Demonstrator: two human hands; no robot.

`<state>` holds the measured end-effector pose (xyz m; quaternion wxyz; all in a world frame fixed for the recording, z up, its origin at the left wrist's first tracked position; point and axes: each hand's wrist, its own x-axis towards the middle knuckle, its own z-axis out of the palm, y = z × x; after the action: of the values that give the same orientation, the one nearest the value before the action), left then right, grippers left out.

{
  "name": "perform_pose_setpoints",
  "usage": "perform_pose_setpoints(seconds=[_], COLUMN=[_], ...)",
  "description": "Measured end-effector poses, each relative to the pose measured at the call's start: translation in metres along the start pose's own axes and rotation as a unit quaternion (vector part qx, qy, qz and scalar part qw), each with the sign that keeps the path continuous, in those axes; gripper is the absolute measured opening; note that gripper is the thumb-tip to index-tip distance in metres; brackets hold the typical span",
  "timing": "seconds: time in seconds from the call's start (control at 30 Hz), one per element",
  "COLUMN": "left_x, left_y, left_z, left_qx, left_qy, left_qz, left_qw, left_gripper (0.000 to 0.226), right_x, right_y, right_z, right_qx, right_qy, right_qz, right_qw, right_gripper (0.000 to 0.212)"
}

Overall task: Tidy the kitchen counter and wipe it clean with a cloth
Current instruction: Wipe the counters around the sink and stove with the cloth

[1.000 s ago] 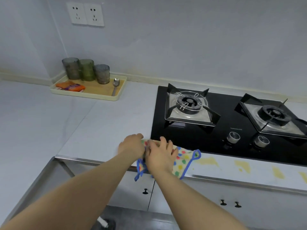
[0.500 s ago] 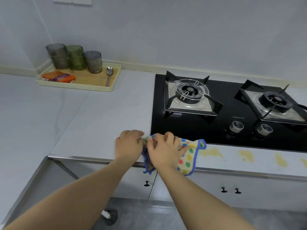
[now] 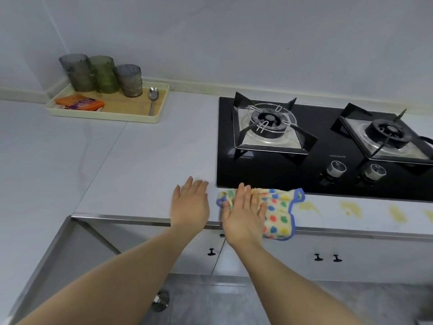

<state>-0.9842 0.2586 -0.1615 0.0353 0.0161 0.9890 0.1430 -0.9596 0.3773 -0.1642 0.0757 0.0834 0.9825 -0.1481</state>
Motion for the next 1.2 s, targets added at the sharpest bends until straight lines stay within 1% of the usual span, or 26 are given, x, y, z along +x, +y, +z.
perform_pose_setpoints(seconds=[0.03, 0.1, 0.17, 0.2, 0.23, 0.27, 0.33, 0.37, 0.4, 0.43, 0.47, 0.53, 0.57, 0.63, 0.67, 0.7, 0.73, 0.8, 0.83, 0.87, 0.93, 1.0, 1.03, 1.1, 1.2], left_x=[0.0, -0.002, -0.002, -0.002, -0.001, -0.001, -0.002, -0.002, -0.003, -0.004, -0.005, -0.006, -0.006, -0.002, -0.001, 0.001, 0.003, 0.005, 0.006, 0.007, 0.008, 0.011, 0.012, 0.012, 0.008], left_y=[-0.001, -0.004, -0.007, -0.008, -0.007, -0.005, 0.004, 0.007, 0.01, 0.011, 0.012, 0.01, 0.008, 0.007, 0.008, 0.009, 0.01, 0.014, 0.014, 0.014, 0.012, 0.005, 0.002, -0.002, 0.003], left_z=[0.0, 0.0, 0.0, 0.0, 0.001, 0.002, 0.003, 0.004, 0.003, 0.001, -0.001, -0.003, -0.003, -0.003, -0.003, -0.002, -0.002, -0.001, -0.001, -0.001, -0.003, -0.007, -0.009, -0.01, -0.004], left_qx=[-0.004, -0.002, 0.014, 0.013, 0.004, -0.009, -0.029, -0.038, -0.049, -0.062, -0.071, -0.067, -0.058, -0.036, -0.023, -0.013, -0.007, -0.004, -0.007, -0.009, -0.01, 0.003, 0.017, 0.036, 0.036], left_qy=[-0.001, -0.001, 0.008, 0.016, 0.025, 0.034, 0.041, 0.041, 0.042, 0.047, 0.052, 0.056, 0.054, 0.042, 0.034, 0.026, 0.018, -0.002, -0.013, -0.022, -0.034, -0.035, -0.034, -0.036, -0.056], left_qz=[-0.003, -0.01, -0.005, -0.001, 0.0, 0.001, 0.015, 0.021, 0.023, 0.017, 0.006, -0.017, -0.025, -0.031, -0.031, -0.028, -0.024, -0.015, -0.012, -0.013, -0.025, -0.023, -0.016, -0.002, 0.015], left_qw=[1.0, 1.0, 1.0, 1.0, 1.0, 0.999, 0.999, 0.998, 0.998, 0.997, 0.996, 0.996, 0.997, 0.998, 0.999, 0.999, 1.0, 1.0, 1.0, 1.0, 0.999, 0.999, 0.999, 0.999, 0.998], left_gripper=[0.048, 0.051, 0.05, 0.048, 0.046, 0.044, 0.042, 0.042, 0.042, 0.043, 0.043, 0.041, 0.04, 0.04, 0.041, 0.041, 0.043, 0.045, 0.046, 0.048, 0.049, 0.046, 0.046, 0.046, 0.048], right_x=[-0.002, -0.007, -0.004, -0.002, -0.002, -0.002, -0.003, -0.004, -0.005, -0.006, -0.004, 0.0, -0.001, 0.0, 0.001, 0.002, 0.002, 0.0, -0.001, -0.002, -0.005, -0.003, -0.001, 0.003, 0.006], right_y=[-0.011, -0.019, -0.003, 0.009, 0.021, 0.029, 0.028, 0.019, 0.007, -0.003, -0.009, -0.008, -0.001, 0.024, 0.036, 0.044, 0.046, 0.028, 0.013, 0.0, -0.013, -0.001, 0.011, 0.041, 0.077], right_z=[0.004, 0.009, 0.005, 0.002, 0.0, 0.001, 0.001, 0.001, 0.0, -0.002, 0.001, 0.005, 0.006, 0.005, 0.003, 0.002, -0.001, -0.001, 0.002, 0.005, 0.01, 0.007, 0.003, -0.005, -0.017], right_qx=[0.027, 0.04, 0.012, -0.001, -0.011, -0.019, -0.002, 0.022, 0.043, 0.064, 0.073, 0.05, 0.032, -0.015, -0.039, -0.057, -0.066, -0.051, -0.037, -0.033, -0.042, -0.045, -0.05, -0.059, -0.071], right_qy=[0.003, -0.006, -0.027, -0.024, 0.007, 0.066, 0.145, 0.14, 0.11, 0.075, 0.057, 0.038, 0.035, 0.047, 0.043, 0.034, 0.018, -0.013, -0.028, -0.041, -0.048, -0.041, -0.036, -0.018, -0.008], right_qz=[-0.042, -0.11, -0.15, -0.156, -0.155, -0.147, -0.094, -0.073, -0.069, -0.08, -0.097, -0.138, -0.147, -0.132, -0.107, -0.078, -0.048, -0.013, -0.024, -0.049, -0.107, -0.138, -0.144, -0.134, -0.071], right_qw=[0.999, 0.993, 0.988, 0.988, 0.988, 0.987, 0.985, 0.987, 0.991, 0.992, 0.991, 0.988, 0.988, 0.99, 0.993, 0.995, 0.996, 0.999, 0.999, 0.997, 0.992, 0.989, 0.988, 0.989, 0.995], right_gripper=[0.061, 0.06, 0.057, 0.058, 0.06, 0.059, 0.032, 0.024, 0.024, 0.028, 0.033, 0.045, 0.056, 0.081, 0.088, 0.09, 0.087, 0.069, 0.064, 0.063, 0.067, 0.091, 0.097, 0.096, 0.095])
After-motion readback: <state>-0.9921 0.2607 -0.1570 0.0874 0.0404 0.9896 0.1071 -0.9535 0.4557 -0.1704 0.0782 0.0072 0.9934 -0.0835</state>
